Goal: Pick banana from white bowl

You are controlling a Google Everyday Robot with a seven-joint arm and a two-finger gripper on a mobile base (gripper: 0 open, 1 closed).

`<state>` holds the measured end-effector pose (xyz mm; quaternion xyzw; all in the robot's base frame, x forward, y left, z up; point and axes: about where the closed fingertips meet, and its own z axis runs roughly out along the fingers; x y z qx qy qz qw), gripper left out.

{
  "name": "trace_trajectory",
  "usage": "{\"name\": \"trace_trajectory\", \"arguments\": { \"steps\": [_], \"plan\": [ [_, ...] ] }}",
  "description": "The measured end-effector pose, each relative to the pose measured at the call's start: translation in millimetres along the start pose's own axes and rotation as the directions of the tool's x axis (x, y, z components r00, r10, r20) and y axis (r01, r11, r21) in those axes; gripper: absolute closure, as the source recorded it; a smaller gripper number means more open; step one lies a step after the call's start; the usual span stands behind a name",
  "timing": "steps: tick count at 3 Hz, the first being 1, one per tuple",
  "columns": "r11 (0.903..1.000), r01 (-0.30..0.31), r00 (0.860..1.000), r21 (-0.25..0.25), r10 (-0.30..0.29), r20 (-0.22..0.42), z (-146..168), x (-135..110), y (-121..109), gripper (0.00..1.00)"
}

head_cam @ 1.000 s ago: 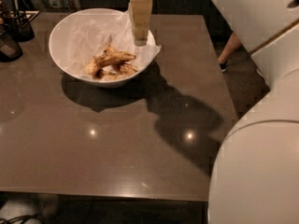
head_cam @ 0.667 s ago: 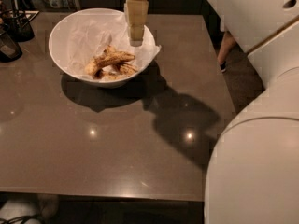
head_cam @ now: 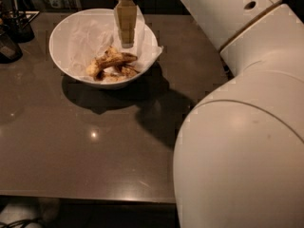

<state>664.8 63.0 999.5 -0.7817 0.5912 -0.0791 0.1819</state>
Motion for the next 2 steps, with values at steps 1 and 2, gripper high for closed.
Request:
{"name": "trace_trajectory", "arguments": {
  "steps": [1,2],
  "plan": [
    [0.9991,0.034,0.999,-0.023,-0.034,0.0,13.7,-7.6,-4.7,0.19],
    [0.9969,0.055,0.998,-0.056,-0.055,0.007,30.8,-11.9,-4.8,0.22]
  ]
}}
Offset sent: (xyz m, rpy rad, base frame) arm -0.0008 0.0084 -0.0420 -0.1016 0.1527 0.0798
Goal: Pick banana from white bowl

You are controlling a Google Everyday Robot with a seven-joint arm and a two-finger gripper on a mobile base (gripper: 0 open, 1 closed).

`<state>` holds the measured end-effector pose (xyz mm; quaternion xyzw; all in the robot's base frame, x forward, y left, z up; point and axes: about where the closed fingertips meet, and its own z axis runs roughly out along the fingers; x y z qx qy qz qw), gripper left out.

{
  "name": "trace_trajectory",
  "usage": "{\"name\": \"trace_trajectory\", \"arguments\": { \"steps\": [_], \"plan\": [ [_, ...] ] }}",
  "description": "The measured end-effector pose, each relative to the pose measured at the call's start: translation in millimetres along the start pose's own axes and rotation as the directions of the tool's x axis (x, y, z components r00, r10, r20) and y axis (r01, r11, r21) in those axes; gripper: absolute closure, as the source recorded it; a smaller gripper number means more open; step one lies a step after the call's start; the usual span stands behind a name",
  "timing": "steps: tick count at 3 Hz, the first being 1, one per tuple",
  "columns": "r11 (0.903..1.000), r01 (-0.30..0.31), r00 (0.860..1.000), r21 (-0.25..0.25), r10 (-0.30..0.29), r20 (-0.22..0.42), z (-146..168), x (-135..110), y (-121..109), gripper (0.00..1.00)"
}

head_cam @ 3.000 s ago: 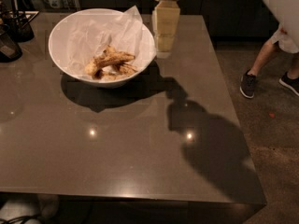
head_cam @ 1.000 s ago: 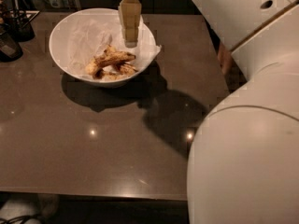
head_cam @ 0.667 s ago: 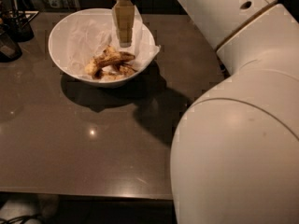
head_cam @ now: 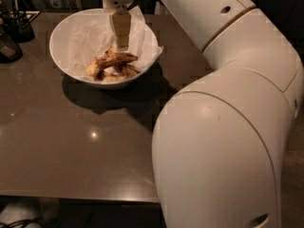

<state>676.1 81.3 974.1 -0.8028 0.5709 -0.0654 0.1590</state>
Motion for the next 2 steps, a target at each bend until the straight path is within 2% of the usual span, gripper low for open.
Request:
{"name": "trace_trajectory", "arguments": {
  "steps": [2],
  "plan": [
    [0.9975,0.024,1.0,-0.067,-0.023,0.013,32.1,-6.2,1.3,0.23]
  ]
}}
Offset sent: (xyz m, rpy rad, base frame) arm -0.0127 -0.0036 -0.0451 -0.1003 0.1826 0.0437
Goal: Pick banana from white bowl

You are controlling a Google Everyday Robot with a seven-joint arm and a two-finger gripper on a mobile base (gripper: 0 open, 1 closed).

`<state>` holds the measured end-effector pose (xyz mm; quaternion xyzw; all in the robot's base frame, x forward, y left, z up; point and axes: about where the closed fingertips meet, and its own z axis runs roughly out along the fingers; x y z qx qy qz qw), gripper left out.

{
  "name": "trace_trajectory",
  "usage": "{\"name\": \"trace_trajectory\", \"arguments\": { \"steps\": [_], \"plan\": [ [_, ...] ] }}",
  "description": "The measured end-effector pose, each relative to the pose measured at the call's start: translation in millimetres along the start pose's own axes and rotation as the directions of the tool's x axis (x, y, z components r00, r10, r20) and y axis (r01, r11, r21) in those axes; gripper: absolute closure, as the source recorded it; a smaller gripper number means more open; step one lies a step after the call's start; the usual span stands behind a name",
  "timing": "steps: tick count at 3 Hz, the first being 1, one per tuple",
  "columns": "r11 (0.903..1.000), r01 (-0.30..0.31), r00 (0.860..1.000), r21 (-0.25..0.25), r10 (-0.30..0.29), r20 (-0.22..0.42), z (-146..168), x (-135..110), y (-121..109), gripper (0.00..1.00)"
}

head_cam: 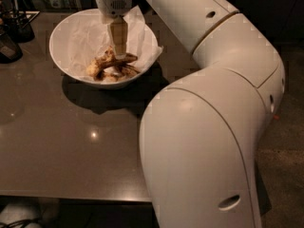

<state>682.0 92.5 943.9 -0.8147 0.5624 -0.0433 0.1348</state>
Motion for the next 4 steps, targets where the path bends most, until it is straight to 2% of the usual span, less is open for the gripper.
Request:
{"name": "trace_trajectory", "arguments": {
  "steps": [2,4],
  "plan": [
    [0.9985,0.009,1.0,-0.055,-0.007,0.024,26.0,-9.9,2.0,0.31],
    [0.9929,-0.009,0.999,-0.119,0.014,0.048,50.9,-10.3,13.2,0.34]
  ]
}}
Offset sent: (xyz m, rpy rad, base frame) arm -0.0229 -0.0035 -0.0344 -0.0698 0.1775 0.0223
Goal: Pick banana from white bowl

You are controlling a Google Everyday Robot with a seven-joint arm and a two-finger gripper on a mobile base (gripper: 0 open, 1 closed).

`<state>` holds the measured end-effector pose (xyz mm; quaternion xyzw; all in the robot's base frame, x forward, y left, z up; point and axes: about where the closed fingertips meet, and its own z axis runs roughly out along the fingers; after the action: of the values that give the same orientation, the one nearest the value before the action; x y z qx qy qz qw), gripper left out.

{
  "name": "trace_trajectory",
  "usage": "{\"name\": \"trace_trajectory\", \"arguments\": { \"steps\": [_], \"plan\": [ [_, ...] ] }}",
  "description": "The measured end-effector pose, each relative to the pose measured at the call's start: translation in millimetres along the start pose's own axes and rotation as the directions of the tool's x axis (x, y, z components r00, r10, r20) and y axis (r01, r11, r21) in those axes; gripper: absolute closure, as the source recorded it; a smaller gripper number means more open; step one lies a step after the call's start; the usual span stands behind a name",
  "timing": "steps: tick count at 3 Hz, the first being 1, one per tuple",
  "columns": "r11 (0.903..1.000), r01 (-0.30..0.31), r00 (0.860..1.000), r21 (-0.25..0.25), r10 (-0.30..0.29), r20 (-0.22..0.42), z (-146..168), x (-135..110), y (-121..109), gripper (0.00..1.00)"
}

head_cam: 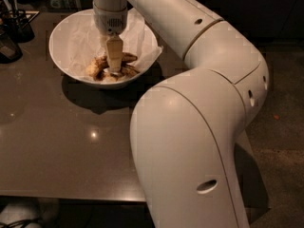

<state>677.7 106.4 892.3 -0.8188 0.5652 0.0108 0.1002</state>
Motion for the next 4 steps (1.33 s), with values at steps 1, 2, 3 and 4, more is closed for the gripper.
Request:
{"name": "trace_trajectory", "arguments": {
  "steps": [1,2,3,4],
  "plan": [
    [0.9996,-0.004,1.0,-0.029,0.004,0.004,12.3,2.4,2.1,0.33],
    [0.9993,-0.025,1.0,-0.027,0.025,0.009,17.9,8.4,1.8,0.52],
    [0.9993,-0.025,1.0,-0.027,0.025,0.009,17.9,8.4,1.8,0.76],
    [0.9993,-0.025,1.0,-0.026,0.025,0.009,17.8,8.3,1.8,0.98]
  ]
}}
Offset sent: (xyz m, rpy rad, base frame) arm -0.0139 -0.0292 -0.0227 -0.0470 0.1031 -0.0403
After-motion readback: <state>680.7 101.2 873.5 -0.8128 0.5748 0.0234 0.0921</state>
